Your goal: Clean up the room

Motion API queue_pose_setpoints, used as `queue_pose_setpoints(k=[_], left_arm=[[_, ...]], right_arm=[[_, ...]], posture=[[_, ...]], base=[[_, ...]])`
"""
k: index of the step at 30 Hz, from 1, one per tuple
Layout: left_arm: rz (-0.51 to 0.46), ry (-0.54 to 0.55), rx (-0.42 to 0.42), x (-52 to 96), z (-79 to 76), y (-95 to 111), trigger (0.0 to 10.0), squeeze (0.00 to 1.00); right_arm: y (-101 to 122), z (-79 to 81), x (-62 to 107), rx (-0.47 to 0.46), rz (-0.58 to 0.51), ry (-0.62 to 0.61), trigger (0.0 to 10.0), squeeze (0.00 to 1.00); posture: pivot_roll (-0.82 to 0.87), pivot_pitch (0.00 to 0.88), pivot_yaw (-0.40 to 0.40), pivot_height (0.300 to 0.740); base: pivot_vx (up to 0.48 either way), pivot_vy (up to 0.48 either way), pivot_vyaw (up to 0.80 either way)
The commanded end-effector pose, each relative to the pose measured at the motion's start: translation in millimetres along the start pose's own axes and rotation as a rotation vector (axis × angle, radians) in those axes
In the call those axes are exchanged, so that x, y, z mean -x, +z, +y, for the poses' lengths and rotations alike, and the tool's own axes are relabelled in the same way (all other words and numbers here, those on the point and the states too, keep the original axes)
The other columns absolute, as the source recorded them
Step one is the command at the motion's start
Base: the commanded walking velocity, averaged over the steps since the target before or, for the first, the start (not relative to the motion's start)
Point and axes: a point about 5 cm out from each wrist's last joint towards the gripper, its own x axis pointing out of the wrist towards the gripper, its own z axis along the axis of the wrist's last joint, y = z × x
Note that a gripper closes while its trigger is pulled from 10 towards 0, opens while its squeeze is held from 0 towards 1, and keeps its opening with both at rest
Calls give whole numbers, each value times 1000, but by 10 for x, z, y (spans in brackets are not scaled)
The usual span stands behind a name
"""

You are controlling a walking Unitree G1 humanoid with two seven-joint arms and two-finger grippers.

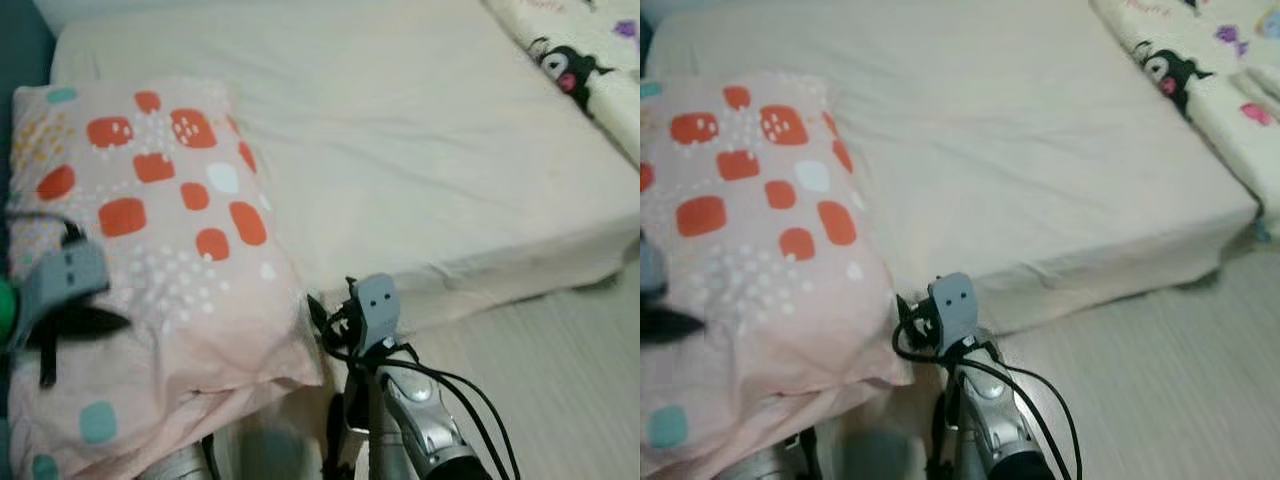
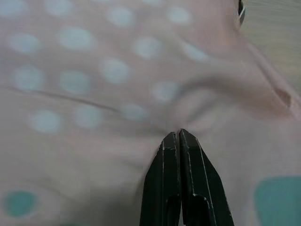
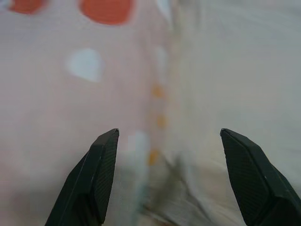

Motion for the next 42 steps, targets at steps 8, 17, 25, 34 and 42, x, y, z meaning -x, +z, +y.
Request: queue_pose_setpoints(k=[8, 17, 25, 34, 42], left_arm=[[23, -194, 14, -265, -529, -50, 0, 0], [120, -299, 40, -350, -849, -130, 0, 0], [139, -207, 1, -478, -829, -254, 0, 0], [180, -244, 42, -509, -968, -298, 0, 0], [216, -259, 50, -526, -1029, -393, 0, 0]], right_arm=[[-65, 4, 29, -1, 25, 5, 10000, 0], [-70, 144, 75, -1, 42, 197, 10000, 0], [-79, 658, 181, 52, 204, 836, 10000, 0], [-279, 788, 171, 169, 404, 1105, 6314, 0], [-279, 755, 26, 323, 427, 1063, 0, 0]], posture=[[75, 251, -59, 539], [72, 255, -66, 539], [54, 262, -81, 539], [64, 265, -99, 539], [61, 261, -102, 539]], base=[[0, 0, 0], [0, 0, 0], [0, 0, 0], [0, 0, 0], [0, 0, 0]])
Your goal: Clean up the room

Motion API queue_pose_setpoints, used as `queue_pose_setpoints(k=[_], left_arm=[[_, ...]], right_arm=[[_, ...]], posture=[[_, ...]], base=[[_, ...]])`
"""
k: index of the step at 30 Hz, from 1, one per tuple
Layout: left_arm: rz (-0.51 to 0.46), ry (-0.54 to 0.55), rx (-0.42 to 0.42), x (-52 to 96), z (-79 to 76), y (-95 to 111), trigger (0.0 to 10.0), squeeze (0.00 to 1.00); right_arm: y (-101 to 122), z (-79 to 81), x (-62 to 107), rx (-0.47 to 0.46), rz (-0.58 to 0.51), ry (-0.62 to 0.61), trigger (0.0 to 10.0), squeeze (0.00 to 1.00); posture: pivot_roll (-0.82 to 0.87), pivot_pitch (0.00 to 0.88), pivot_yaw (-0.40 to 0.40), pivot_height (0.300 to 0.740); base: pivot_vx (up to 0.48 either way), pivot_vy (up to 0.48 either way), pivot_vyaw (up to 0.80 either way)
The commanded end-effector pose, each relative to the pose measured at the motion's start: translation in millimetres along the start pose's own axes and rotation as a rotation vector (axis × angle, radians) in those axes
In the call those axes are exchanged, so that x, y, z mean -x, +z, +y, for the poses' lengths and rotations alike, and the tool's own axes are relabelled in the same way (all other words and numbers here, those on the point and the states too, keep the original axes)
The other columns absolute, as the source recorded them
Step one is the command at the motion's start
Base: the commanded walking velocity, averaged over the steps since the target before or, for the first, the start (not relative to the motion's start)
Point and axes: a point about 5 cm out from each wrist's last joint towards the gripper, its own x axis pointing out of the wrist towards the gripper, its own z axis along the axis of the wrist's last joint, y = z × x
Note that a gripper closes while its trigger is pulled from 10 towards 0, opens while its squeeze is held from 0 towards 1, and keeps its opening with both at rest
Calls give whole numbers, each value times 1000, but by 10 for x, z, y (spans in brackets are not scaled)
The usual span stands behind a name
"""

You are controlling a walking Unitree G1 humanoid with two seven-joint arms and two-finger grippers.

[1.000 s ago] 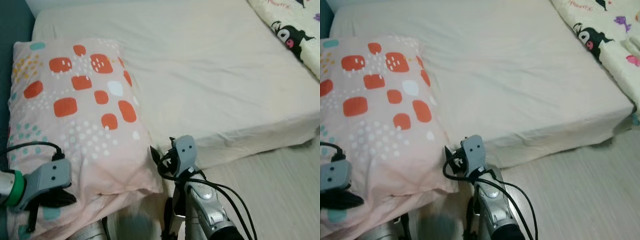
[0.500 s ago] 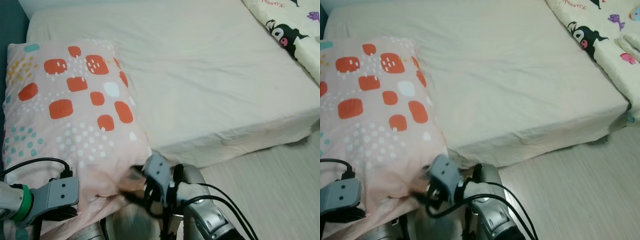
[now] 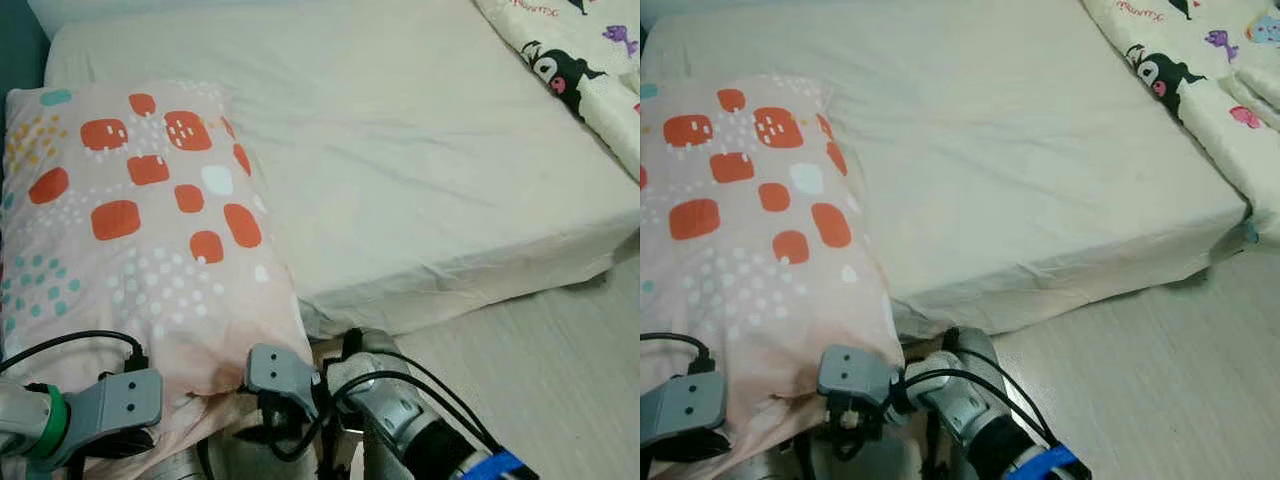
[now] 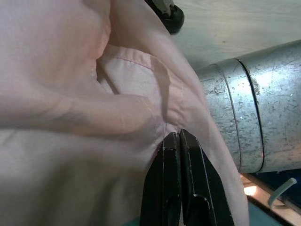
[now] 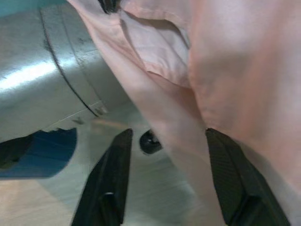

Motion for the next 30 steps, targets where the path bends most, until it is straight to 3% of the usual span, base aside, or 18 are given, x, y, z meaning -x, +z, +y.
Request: queue_pose_setpoints(k=[1, 5, 7, 9, 10, 11, 12, 13, 14, 18, 19, 20, 23, 25, 30], left_arm=[[58, -28, 11, -130, -80, -142, 0, 0], [107, 18, -19, -223, -25, -225, 0, 0], [211, 164, -87, -394, 201, -348, 0, 0], [228, 197, -106, -438, 264, -350, 0, 0], [230, 238, -113, -496, 351, -320, 0, 0], [230, 238, -113, -496, 351, -320, 0, 0], [230, 279, -129, -547, 432, -280, 0, 0], [221, 326, -142, -609, 538, -212, 0, 0], [221, 326, -142, -609, 538, -212, 0, 0], [196, 458, -209, -697, 839, 35, 0, 0], [196, 458, -209, -697, 839, 35, 0, 0], [187, 551, -247, -662, 1039, 172, 0, 0], [186, 595, -267, -637, 1126, 234, 0, 0], [185, 690, -315, -593, 1315, 366, 0, 0], [176, 805, -371, -533, 1534, 563, 0, 0]], right_arm=[[-83, 13, -39, 25, 45, -33, 0, 0], [-52, -80, -50, 84, 48, -118, 0, 0], [116, -306, -48, 132, -21, -312, 0, 0], [158, -367, -42, 160, -23, -364, 0, 0], [204, -453, -26, 191, -17, -433, 627, 0], [204, -453, -26, 191, -17, -433, 627, 0], [251, -528, -8, 221, -12, -498, 1922, 0], [314, -621, 20, 250, -3, -577, 10000, 0], [314, -621, 20, 250, -3, -577, 10000, 0], [490, -834, 122, 323, 2, -750, 10000, 0], [490, -834, 122, 323, 2, -750, 10000, 0], [547, -934, 191, 353, 19, -816, 10000, 0], [568, -981, 229, 357, 26, -853, 10000, 0], [599, -1099, 340, 368, 60, -959, 10000, 0], [670, -1227, 482, 371, 66, -1094, 10000, 0]], posture=[[59, 264, -104, 539], [59, 264, -104, 539], [48, 271, -105, 539], [46, 273, -103, 539], [42, 275, -104, 539], [42, 275, -104, 539], [42, 275, -104, 539], [36, 274, -105, 539], [36, 274, -105, 539], [27, 273, -101, 539], [27, 273, -101, 539], [27, 273, -102, 539], [27, 273, -102, 539], [27, 273, -105, 539], [24, 274, -109, 539]], base=[[0, 0, 0], [0, 0, 0], [0, 0, 0], [0, 0, 0], [0, 0, 0], [0, 0, 0], [0, 0, 0], [0, 0, 0], [0, 0, 0], [0, 0, 0], [0, 0, 0], [0, 0, 0], [0, 0, 0], [0, 0, 0], [0, 0, 0]])
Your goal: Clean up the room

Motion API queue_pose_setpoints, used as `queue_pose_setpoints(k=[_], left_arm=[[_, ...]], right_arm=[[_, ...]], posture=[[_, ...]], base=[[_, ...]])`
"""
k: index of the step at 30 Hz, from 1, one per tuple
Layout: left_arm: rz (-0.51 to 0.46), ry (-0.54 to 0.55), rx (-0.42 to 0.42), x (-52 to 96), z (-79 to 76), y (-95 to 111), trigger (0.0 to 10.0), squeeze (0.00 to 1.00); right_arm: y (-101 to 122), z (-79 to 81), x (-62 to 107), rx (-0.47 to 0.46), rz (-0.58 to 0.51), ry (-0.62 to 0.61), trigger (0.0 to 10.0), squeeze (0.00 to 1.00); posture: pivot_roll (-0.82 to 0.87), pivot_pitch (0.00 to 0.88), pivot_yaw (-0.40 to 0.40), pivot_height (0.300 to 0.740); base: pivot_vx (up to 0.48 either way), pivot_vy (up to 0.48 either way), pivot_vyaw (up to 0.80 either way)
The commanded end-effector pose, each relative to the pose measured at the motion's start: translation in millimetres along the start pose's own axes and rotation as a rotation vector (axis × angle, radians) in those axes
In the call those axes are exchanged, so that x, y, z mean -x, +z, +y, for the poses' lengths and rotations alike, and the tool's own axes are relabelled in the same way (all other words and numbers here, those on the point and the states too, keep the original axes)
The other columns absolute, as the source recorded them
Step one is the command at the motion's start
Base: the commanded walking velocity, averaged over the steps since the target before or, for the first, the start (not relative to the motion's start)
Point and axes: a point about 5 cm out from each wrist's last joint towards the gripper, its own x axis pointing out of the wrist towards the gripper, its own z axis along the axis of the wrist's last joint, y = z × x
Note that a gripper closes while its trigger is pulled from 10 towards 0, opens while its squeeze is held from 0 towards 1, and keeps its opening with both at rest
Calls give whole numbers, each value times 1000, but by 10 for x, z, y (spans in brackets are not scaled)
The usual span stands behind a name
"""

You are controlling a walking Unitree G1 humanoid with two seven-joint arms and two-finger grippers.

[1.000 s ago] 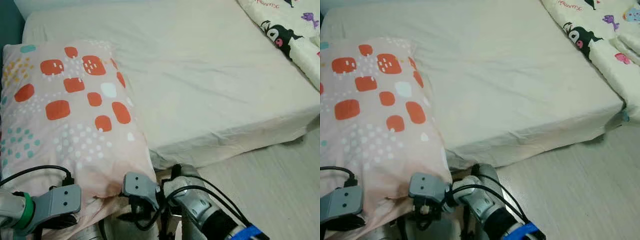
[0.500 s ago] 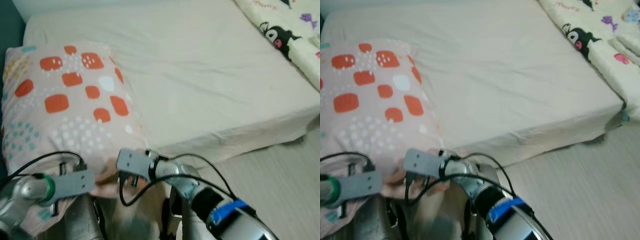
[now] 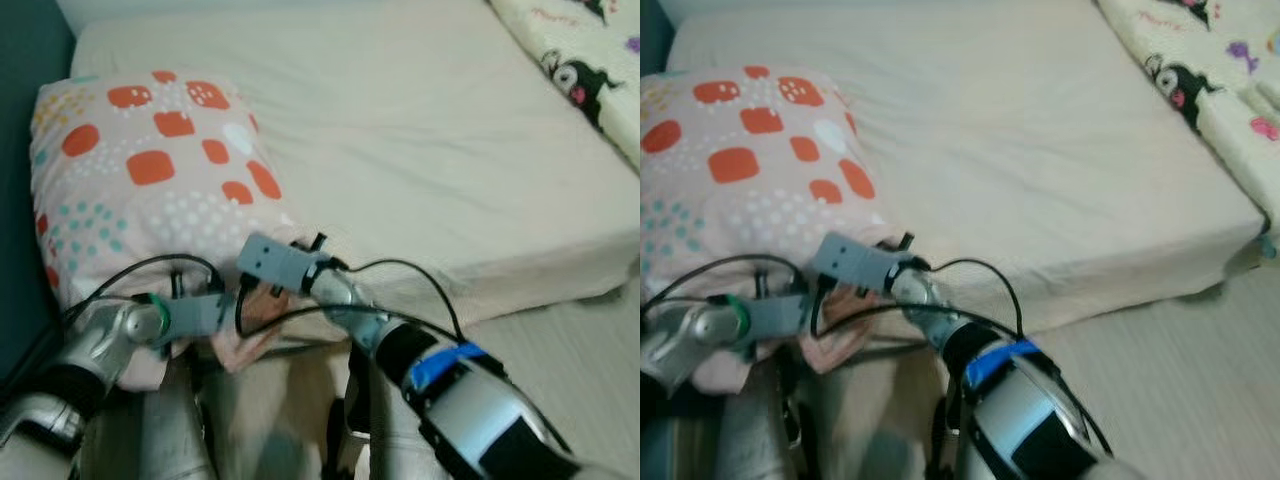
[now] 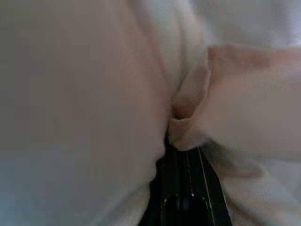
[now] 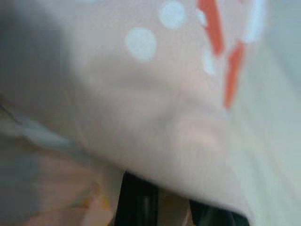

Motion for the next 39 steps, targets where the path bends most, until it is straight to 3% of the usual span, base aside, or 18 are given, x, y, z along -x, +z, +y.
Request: queue_pose_setpoints(k=[1, 5, 10, 15, 17, 18, 21, 23, 24, 26, 29, 30, 32, 33, 34, 36, 38, 39], left_arm=[[58, 115, -67, -35, 222, -28, 0, 0], [91, 171, -106, -25, 372, -45, 0, 0], [125, 195, -144, 23, 531, -111, 0, 0], [142, 121, -105, 82, 474, -257, 0, 0], [142, 121, -105, 82, 474, -257, 0, 0], [153, 63, -81, 158, 429, -406, 0, 0], [156, 37, -63, 219, 426, -497, 0, 0], [141, 106, -61, 370, 695, -552, 0, 0], [141, 106, -61, 370, 695, -552, 0, 0], [107, 145, -53, 512, 933, -551, 0, 0], [44, 129, -28, 623, 1086, -498, 78, 0], [5, 144, -9, 705, 1194, -463, 980, 0], [-42, 188, -5, 791, 1315, -413, 1059, 0], [-100, 258, 45, 879, 1454, -359, 0, 0], [-100, 258, 45, 879, 1454, -359, 0, 0], [-179, 361, 102, 1039, 1668, -280, 0, 0], [-179, 361, 102, 1039, 1668, -280, 0, 0], [-225, 380, 146, 1134, 1761, -248, 0, 0]], right_arm=[[-18, -168, -11, -12, 9, -126, 10000, 0], [6, -170, -15, -25, -4, -145, 10000, 0], [50, 93, 4, -160, -37, -20, 10000, 0], [94, 343, 58, -300, -87, 118, 10000, 0], [94, 343, 58, -300, -87, 118, 10000, 0], [126, 453, 103, -411, -132, 181, 10000, 0], [146, 481, 130, -477, -166, 197, 10000, 0], [166, 420, 157, -574, -216, 185, 10000, 0], [166, 420, 157, -574, -216, 185, 10000, 0], [154, 358, 191, -619, -251, 165, 10000, 0], [107, 329, 242, -620, -268, 150, 10000, 0], [76, 318, 283, -617, -277, 136, 10000, 0], [46, 303, 327, -621, -289, 123, 10000, 0], [18, 283, 367, -629, -300, 106, 10000, 0], [18, 283, 367, -629, -300, 106, 10000, 0], [-28, 256, 427, -651, -310, 88, 10000, 0], [-28, 256, 427, -651, -310, 88, 10000, 0], [-58, 261, 459, -657, -307, 93, 10000, 0]], posture=[[17, 277, -108, 539], [16, 280, -107, 539], [18, 285, -101, 539], [23, 284, -97, 539], [23, 284, -97, 539], [31, 282, -96, 539], [31, 282, -96, 539], [41, 281, -93, 539], [41, 281, -93, 539], [45, 277, -87, 539], [45, 274, -87, 539], [45, 274, -87, 539], [49, 272, -85, 539], [51, 271, -84, 539], [51, 271, -84, 539], [50, 270, -82, 539], [50, 270, -82, 539], [48, 269, -80, 539]], base=[[0, 0, 0], [0, 0, 0], [0, 0, 0], [0, 0, 0], [0, 0, 0], [0, 0, 0], [0, 0, 0], [0, 0, 0], [0, 0, 0], [0, 0, 0], [0, 0, 0], [0, 0, 0], [0, 0, 0], [0, 0, 0], [0, 0, 0], [0, 0, 0], [0, 0, 0], [0, 0, 0]])
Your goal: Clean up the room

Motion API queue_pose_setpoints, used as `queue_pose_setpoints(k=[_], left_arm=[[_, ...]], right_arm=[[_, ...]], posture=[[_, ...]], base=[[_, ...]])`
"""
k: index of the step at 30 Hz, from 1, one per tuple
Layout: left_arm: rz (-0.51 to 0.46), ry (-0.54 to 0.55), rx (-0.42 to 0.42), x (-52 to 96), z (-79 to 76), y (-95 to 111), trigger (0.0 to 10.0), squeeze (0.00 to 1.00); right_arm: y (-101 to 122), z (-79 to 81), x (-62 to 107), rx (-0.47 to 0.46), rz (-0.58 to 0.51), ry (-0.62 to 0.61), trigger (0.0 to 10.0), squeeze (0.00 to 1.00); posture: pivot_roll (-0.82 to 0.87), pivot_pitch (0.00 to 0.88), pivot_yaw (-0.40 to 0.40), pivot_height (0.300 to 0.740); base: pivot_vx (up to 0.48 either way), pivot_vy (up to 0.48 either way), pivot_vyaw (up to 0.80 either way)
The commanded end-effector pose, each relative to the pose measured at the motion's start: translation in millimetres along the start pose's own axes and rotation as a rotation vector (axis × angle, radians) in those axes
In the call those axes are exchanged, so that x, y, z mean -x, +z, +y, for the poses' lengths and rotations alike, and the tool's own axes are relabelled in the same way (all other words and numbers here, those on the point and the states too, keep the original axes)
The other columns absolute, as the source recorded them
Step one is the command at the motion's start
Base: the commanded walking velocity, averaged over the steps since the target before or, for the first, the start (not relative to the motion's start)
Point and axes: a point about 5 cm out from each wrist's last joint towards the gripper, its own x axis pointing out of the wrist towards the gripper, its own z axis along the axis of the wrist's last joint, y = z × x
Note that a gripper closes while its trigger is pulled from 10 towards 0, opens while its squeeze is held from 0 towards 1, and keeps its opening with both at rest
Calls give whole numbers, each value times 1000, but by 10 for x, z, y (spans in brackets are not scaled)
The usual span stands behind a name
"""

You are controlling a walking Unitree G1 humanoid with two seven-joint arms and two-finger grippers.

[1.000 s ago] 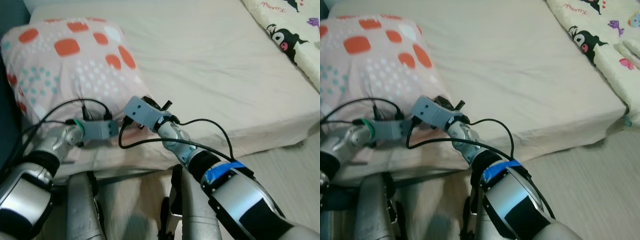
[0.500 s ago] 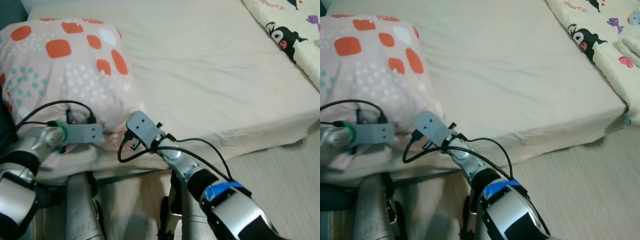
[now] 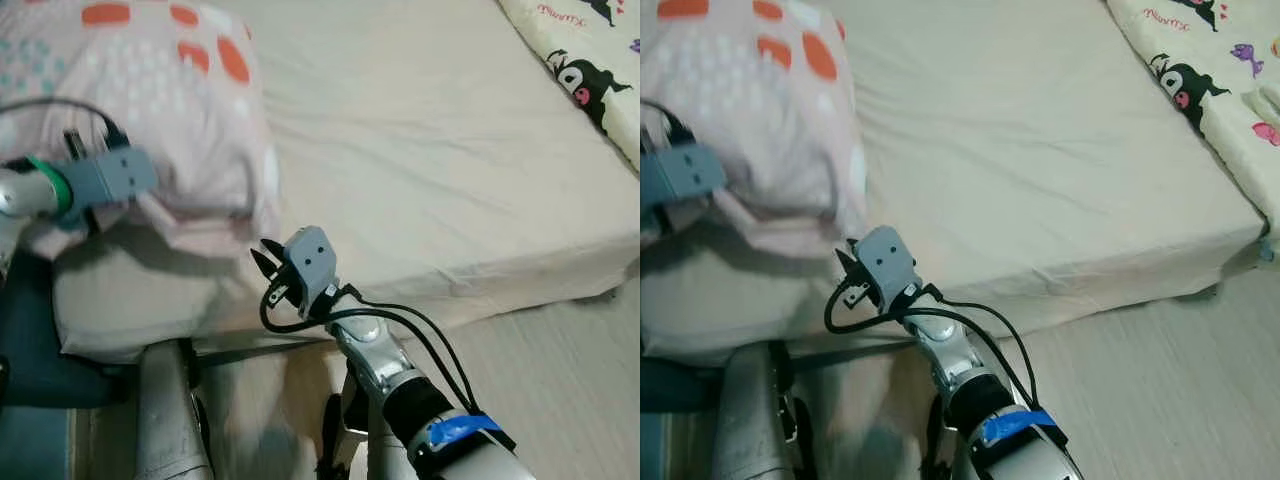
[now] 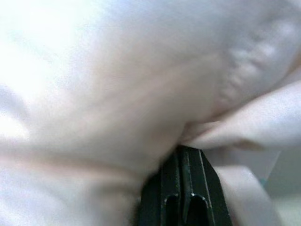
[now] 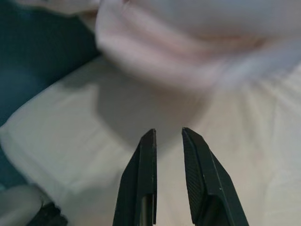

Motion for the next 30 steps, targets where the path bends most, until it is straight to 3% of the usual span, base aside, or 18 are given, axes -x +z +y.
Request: queue_pose_setpoints(k=[1, 5, 9, 12, 14, 17, 19, 20, 22, 25, 30], left_arm=[[-27, 4, 43, 128, 181, 31, 0, 0], [14, -93, 32, 205, 189, -23, 0, 0], [157, -299, -21, 367, 15, -247, 0, 0], [209, -388, -20, 442, -69, -319, 0, 0], [263, -541, 1, 555, -225, -411, 0, 0], [281, -601, 17, 608, -292, -444, 0, 0], [298, -728, 69, 755, -433, -470, 0, 0], [298, -728, 69, 755, -433, -470, 0, 0], [277, -821, 165, 896, -511, -411, 0, 0], [315, -893, 225, 1142, -416, -321, 0, 0], [287, -923, 281, 1330, -312, -142, 0, 0]], right_arm=[[-87, -1, 111, -28, 28, 3, 10000, 0], [-124, 45, 148, -36, 46, 30, 10000, 0], [-136, 148, 148, -37, 65, 68, 10000, 0], [-139, 193, 151, -37, 74, 82, 10000, 0], [-153, 260, 147, -39, 86, 106, 10000, 0], [-164, 289, 147, -42, 94, 116, 10000, 0], [-176, 352, 158, -46, 105, 142, 10000, 0], [-176, 352, 158, -46, 105, 142, 10000, 0], [-177, 401, 165, -58, 110, 161, 10000, 0], [-180, 464, 186, -71, 122, 197, 10000, 0], [-225, 520, 233, -84, 142, 224, 10000, 0]], posture=[[44, 273, -78, 539], [47, 273, -79, 539], [47, 274, -80, 539], [47, 274, -81, 539], [49, 275, -81, 539], [49, 275, -81, 539], [50, 273, -80, 539], [50, 273, -80, 539], [50, 270, -82, 539], [52, 268, -79, 539], [69, 259, -83, 539]], base=[[0, 0, 0], [0, 0, 0], [0, 0, 0], [0, 0, 0], [0, 0, 0], [0, 0, 0], [0, 0, 0], [0, 0, 0], [0, 0, 0], [0, 0, 0], [0, 0, 0]])
